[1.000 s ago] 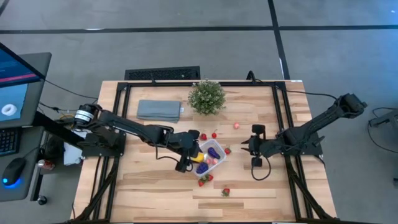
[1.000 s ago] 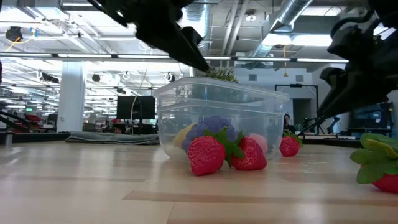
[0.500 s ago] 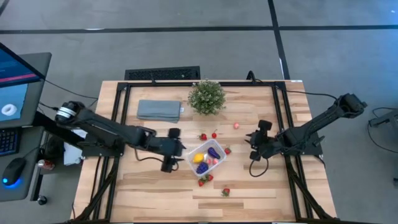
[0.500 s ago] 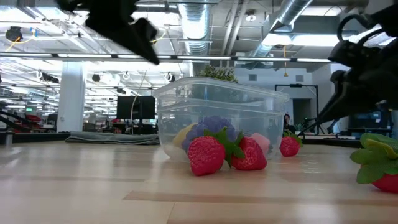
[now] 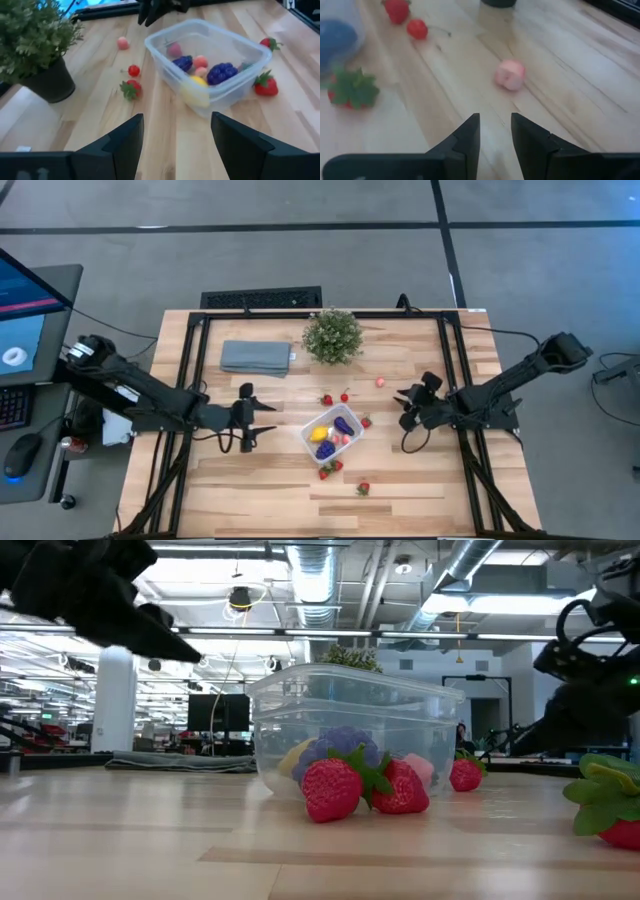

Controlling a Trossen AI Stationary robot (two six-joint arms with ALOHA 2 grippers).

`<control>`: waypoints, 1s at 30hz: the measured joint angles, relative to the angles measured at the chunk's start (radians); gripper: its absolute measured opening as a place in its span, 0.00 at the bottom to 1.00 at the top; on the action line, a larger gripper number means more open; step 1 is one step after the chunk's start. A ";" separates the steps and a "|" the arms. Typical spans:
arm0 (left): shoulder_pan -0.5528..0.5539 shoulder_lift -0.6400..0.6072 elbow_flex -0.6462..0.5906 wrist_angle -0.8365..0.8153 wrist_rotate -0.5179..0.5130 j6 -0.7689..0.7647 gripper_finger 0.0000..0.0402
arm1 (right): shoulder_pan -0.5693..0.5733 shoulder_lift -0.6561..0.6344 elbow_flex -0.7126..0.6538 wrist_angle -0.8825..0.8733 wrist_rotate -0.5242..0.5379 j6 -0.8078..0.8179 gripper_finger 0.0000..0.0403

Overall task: Pick and placing Produce into tupperware
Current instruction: Put the peach into the transparent bin

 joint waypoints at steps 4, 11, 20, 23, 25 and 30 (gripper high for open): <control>-0.008 -0.006 -0.050 0.057 -0.011 -0.009 0.56 | -0.039 0.000 -0.006 0.036 -0.002 -0.004 0.41; -0.010 -0.002 -0.073 0.062 -0.019 -0.018 0.56 | -0.134 0.000 -0.006 0.062 -0.026 -0.035 0.59; -0.010 -0.002 -0.073 0.066 -0.021 -0.020 0.56 | -0.299 0.000 -0.006 0.210 -0.198 -0.211 0.64; -0.011 -0.002 -0.073 0.067 -0.022 -0.028 0.56 | -0.353 0.001 -0.006 0.237 -0.253 -0.248 0.64; -0.012 -0.002 -0.073 0.068 -0.022 -0.029 0.56 | -0.391 0.002 -0.006 0.250 -0.294 -0.264 0.64; -0.012 -0.002 -0.072 0.102 -0.022 -0.026 0.56 | -0.475 0.002 -0.006 0.273 -0.379 -0.273 0.64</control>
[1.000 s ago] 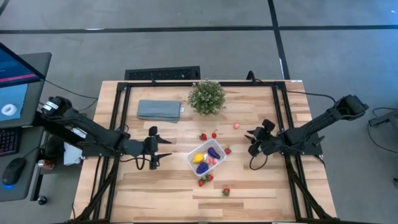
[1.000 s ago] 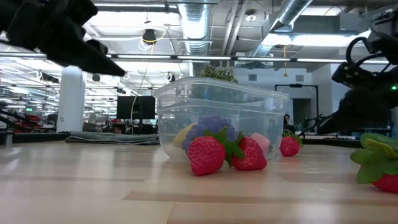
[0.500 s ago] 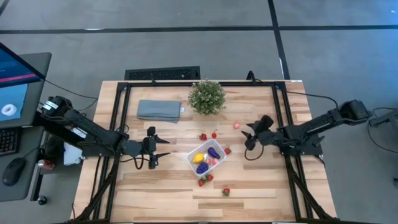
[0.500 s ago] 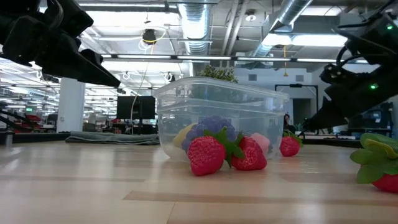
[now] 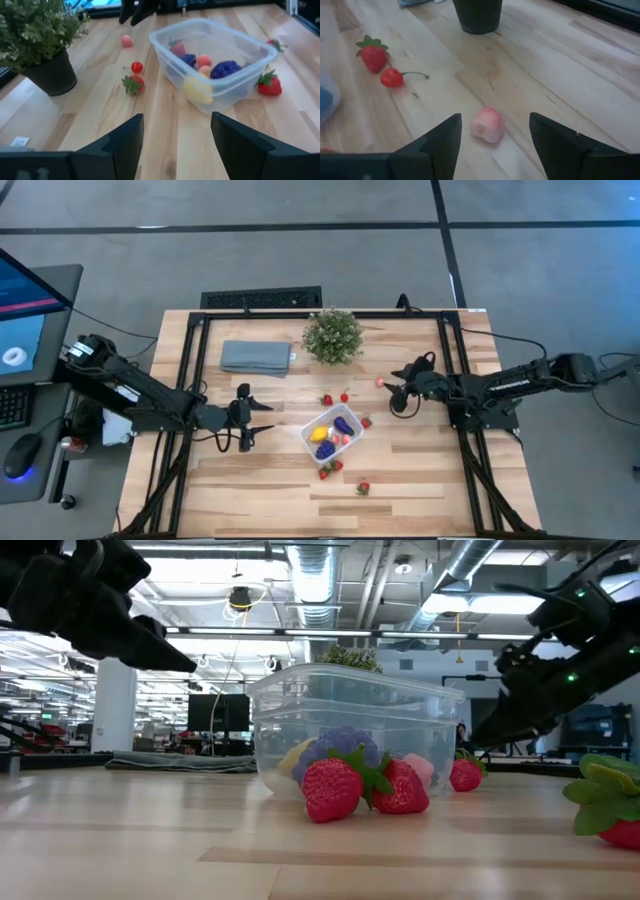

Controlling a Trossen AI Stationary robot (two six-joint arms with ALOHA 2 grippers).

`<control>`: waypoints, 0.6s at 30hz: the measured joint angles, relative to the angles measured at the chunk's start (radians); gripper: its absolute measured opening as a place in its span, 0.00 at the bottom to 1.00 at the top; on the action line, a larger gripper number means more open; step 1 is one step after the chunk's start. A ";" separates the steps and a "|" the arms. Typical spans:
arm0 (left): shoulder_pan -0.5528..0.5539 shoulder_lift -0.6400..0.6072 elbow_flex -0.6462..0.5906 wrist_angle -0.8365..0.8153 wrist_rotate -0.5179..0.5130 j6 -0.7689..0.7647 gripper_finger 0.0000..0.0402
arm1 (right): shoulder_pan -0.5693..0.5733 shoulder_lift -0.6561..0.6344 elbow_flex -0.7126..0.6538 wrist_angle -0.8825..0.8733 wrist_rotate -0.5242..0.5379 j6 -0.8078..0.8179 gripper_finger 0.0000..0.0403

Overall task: Pick and placing Produce into tupperware
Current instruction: Put the peach into the transparent bin

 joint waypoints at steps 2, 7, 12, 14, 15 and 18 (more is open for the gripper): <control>0.000 0.000 0.000 0.009 0.000 0.002 0.56 | -0.031 0.000 0.000 0.008 -0.038 0.000 0.64; 0.000 0.000 0.000 0.010 0.000 0.001 0.56 | -0.095 0.000 0.000 0.008 -0.109 -0.007 0.64; 0.000 0.000 0.000 0.010 0.000 -0.004 0.56 | -0.126 0.000 0.000 0.008 -0.148 -0.022 0.64; 0.000 0.000 0.000 0.010 0.000 -0.005 0.56 | -0.132 0.000 0.000 0.009 -0.157 -0.023 0.64; 0.000 0.000 0.000 0.010 0.000 -0.006 0.56 | -0.133 0.000 0.000 0.010 -0.158 -0.023 0.64; 0.000 0.000 0.000 0.010 -0.001 -0.006 0.56 | -0.128 0.000 0.000 0.020 -0.161 -0.024 0.64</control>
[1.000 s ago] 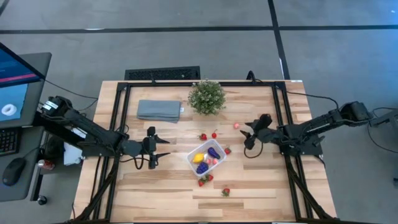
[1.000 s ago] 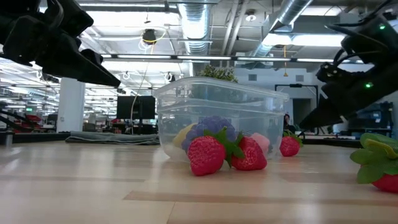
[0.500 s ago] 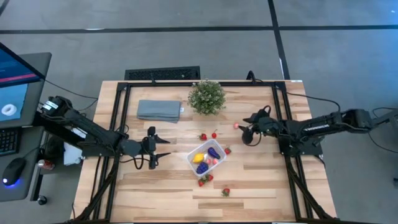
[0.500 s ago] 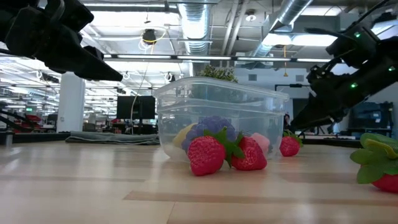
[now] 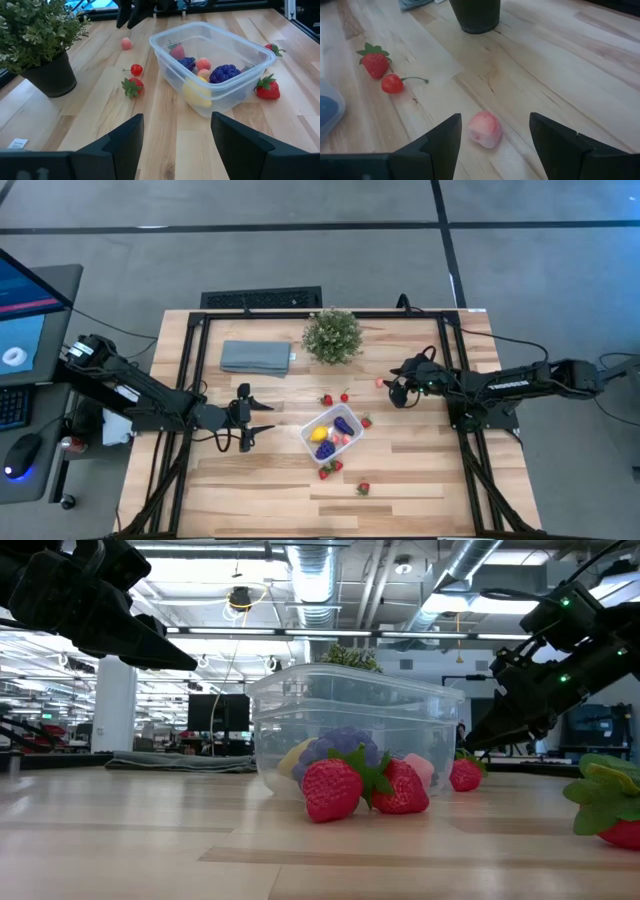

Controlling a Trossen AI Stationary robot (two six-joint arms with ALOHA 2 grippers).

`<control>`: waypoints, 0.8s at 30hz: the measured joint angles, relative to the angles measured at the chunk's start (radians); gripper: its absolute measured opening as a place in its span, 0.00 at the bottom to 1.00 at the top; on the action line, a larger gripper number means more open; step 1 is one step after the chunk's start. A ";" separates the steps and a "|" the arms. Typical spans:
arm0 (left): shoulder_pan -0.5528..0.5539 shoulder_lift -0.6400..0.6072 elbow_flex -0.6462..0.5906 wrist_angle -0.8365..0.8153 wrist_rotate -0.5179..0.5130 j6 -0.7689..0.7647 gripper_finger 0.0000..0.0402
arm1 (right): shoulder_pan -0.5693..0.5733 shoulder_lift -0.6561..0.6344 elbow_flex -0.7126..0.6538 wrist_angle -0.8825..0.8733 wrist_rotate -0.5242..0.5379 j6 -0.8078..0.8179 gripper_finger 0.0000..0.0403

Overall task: Pick and placing Produce into tupperware
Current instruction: Put the peach into the transparent bin

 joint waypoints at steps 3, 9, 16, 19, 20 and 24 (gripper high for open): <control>0.000 0.000 0.000 0.000 0.000 0.000 0.56 | 0.006 0.000 0.000 0.012 0.000 -0.009 0.64; 0.000 0.000 0.000 0.000 -0.001 -0.001 0.56 | 0.037 0.033 0.000 0.061 0.001 -0.027 0.64; 0.000 0.000 0.000 -0.001 0.003 -0.011 0.56 | 0.093 0.156 0.000 0.126 0.064 -0.031 0.64; 0.000 0.000 0.001 -0.004 0.005 -0.011 0.56 | 0.094 0.214 0.000 0.185 0.071 -0.044 0.64; 0.000 0.000 0.001 -0.005 0.005 -0.011 0.56 | 0.090 0.232 0.000 0.207 0.071 -0.049 0.64; 0.000 0.000 0.001 -0.005 0.005 -0.011 0.56 | 0.064 0.313 0.000 0.287 0.062 -0.057 0.64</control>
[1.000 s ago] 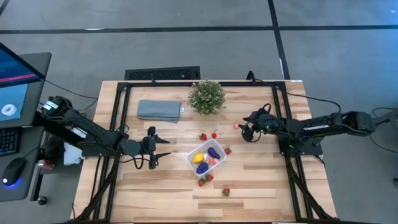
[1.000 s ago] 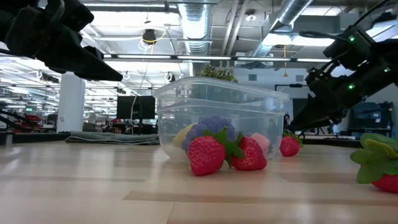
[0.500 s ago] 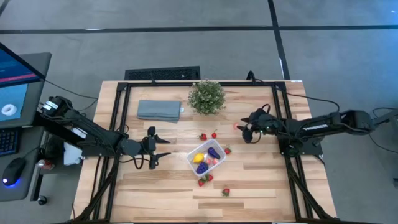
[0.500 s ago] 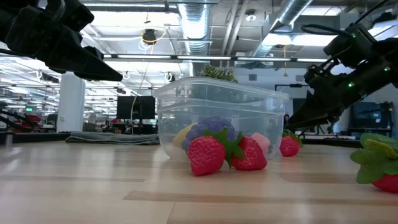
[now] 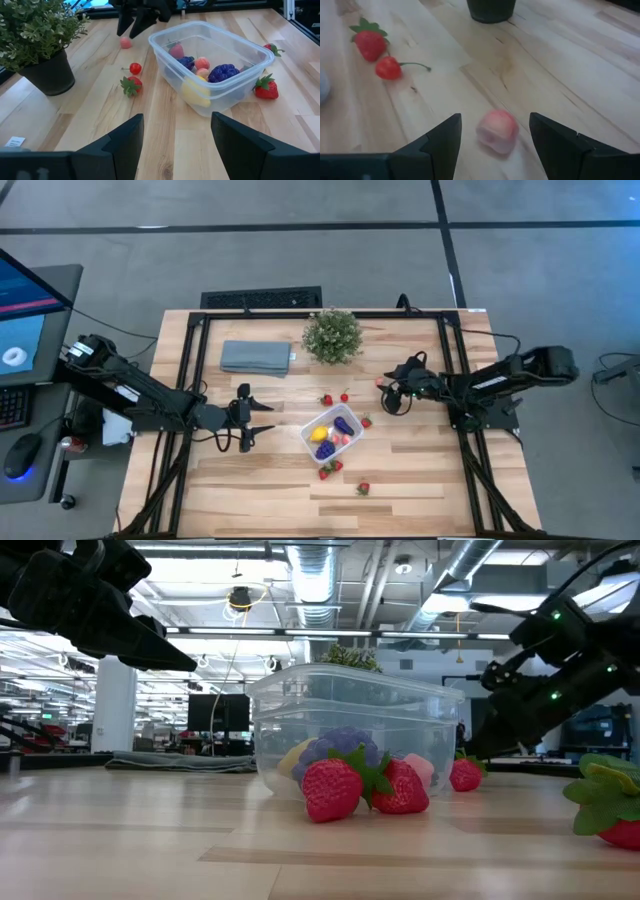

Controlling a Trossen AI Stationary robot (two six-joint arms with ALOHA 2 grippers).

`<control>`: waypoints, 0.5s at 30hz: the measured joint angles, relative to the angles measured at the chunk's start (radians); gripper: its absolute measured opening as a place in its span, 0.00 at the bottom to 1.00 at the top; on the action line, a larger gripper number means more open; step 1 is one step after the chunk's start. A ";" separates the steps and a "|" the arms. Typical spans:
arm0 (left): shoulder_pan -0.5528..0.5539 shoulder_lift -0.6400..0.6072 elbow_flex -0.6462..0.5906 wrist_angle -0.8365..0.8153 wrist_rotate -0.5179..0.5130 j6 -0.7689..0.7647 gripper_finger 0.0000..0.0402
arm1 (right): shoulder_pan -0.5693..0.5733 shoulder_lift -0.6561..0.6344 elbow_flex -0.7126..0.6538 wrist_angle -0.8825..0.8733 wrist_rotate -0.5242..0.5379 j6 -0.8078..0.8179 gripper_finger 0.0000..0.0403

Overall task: Pick and placing Produce into tupperware
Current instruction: Put the peach into the transparent bin

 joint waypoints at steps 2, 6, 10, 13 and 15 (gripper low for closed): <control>0.000 0.000 0.000 0.000 0.000 0.000 0.56 | -0.013 0.041 0.001 0.035 -0.006 -0.004 0.64; 0.000 0.000 0.000 0.000 0.000 0.000 0.56 | -0.030 0.120 0.002 0.110 -0.026 -0.009 0.64; 0.000 0.000 0.000 0.000 0.000 0.000 0.56 | -0.043 0.193 0.004 0.182 -0.035 -0.011 0.64; 0.000 0.000 0.000 0.000 0.000 0.000 0.56 | -0.043 0.239 0.018 0.190 -0.035 -0.013 0.64; 0.000 0.000 0.000 -0.001 0.000 0.000 0.56 | -0.043 0.266 0.033 0.200 -0.031 -0.014 0.64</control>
